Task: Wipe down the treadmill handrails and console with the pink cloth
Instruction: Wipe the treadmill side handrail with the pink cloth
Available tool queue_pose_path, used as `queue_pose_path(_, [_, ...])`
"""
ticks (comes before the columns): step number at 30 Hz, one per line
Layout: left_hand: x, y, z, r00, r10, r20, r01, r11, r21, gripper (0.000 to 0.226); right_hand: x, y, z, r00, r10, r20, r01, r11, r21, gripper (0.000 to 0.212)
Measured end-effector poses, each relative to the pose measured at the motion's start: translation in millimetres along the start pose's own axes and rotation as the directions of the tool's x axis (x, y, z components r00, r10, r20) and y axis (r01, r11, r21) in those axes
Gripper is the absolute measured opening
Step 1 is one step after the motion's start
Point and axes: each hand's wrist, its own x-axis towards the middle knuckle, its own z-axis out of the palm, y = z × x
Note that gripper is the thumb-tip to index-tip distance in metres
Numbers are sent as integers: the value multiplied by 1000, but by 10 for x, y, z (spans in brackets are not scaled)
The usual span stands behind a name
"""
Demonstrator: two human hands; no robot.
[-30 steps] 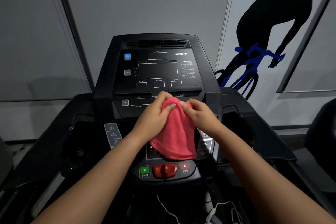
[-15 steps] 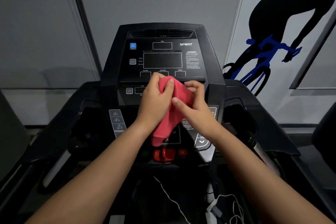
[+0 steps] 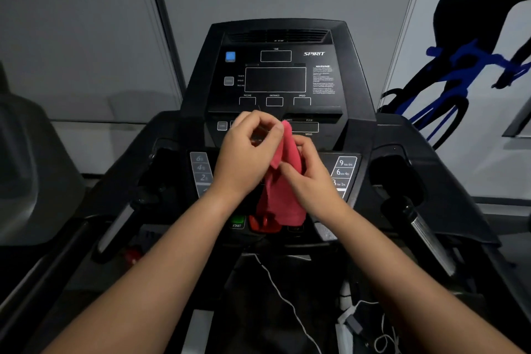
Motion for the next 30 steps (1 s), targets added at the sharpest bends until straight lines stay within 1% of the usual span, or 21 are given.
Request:
queue_pose_path(3, [-87,-46,-93,998,-50,-30,51,999,17,14,-19,-31,42,1000,-5,1,5,1000,-29,38])
queue_pose_path(7, [-247,-150,-198,981,-182,-64,185,982,40,19,-14,-62,118,1000,29,13,-28,997,-70,32])
queue_pose_path(11, [-388,-260,-292,961,-264,-82,270,959,82,20,-26,-63,225,998,57,0,-56,983,-172,11])
queue_pose_path(14, [-447,-265,-405,959,-267,-93,274,960,65,24,-38,-121,298,999,27,-42,-36,977,-209,15])
queue_pose_path(17, [-498,-276,-562,958,-278,-74,283,958,54,24,-37,-235,396,997,-32,-69,18,980,-199,15])
queue_pose_path(19, [-541,-294,-694,956,-286,-62,289,956,46,24,-36,-324,489,996,-71,-55,59,979,-195,14])
queue_pose_path(21, [-597,-315,-844,955,-290,-60,293,955,45,26,-61,-403,606,996,-86,-2,84,976,-199,19])
queue_pose_path(23, [-671,-353,-1038,959,-278,-58,282,957,71,26,-131,-444,766,997,-66,50,75,977,-201,19])
queue_pose_path(25, [-768,-401,-1246,962,-269,-42,272,958,91,24,-221,-431,964,996,-33,82,51,974,-220,13])
queue_pose_path(27, [-905,-443,-1465,963,-271,-14,271,957,108,23,-344,-394,1190,996,0,85,21,969,-247,11])
queue_pose_path(30, [-1145,-529,-1807,959,-282,30,272,943,190,23,-539,-364,1545,993,78,87,-50,957,-286,9])
